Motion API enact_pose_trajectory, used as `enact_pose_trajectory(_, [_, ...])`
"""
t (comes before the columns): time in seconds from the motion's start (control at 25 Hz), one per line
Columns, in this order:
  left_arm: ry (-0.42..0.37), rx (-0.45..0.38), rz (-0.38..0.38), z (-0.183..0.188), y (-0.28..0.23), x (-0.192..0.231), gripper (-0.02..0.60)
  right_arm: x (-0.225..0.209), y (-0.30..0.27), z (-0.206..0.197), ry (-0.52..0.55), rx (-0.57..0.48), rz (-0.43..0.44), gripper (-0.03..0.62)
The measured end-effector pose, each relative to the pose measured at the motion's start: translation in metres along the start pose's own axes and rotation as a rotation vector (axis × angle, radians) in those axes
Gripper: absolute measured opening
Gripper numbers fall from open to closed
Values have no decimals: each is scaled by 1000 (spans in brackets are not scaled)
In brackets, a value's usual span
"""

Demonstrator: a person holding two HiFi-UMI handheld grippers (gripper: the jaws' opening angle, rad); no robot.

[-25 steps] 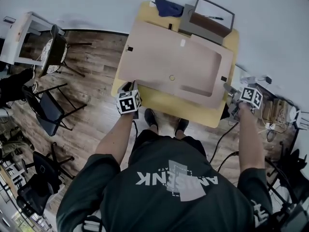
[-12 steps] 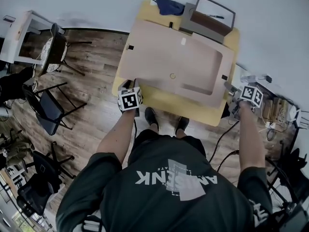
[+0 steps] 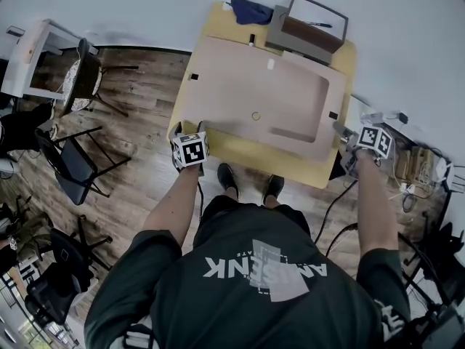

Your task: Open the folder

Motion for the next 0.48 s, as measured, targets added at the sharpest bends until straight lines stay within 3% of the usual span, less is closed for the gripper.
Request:
enact_pose_trajectory(0.32, [-51, -24, -29, 7, 15, 4, 282, 4, 2, 0, 32, -4, -3, 273])
enact_pose_trajectory(0.48, [-50, -56, -101, 18, 34, -4, 282, 7, 2, -1, 65, -11, 2, 273])
Point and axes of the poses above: the fingertips, and each gripper's own axes: y backward along the fingers, x to its left, z out of its top, the point moved 3 cm from there along y, backward along the fingers, and after that the axes turned 10 degrees about z, right-handed, at the moved point
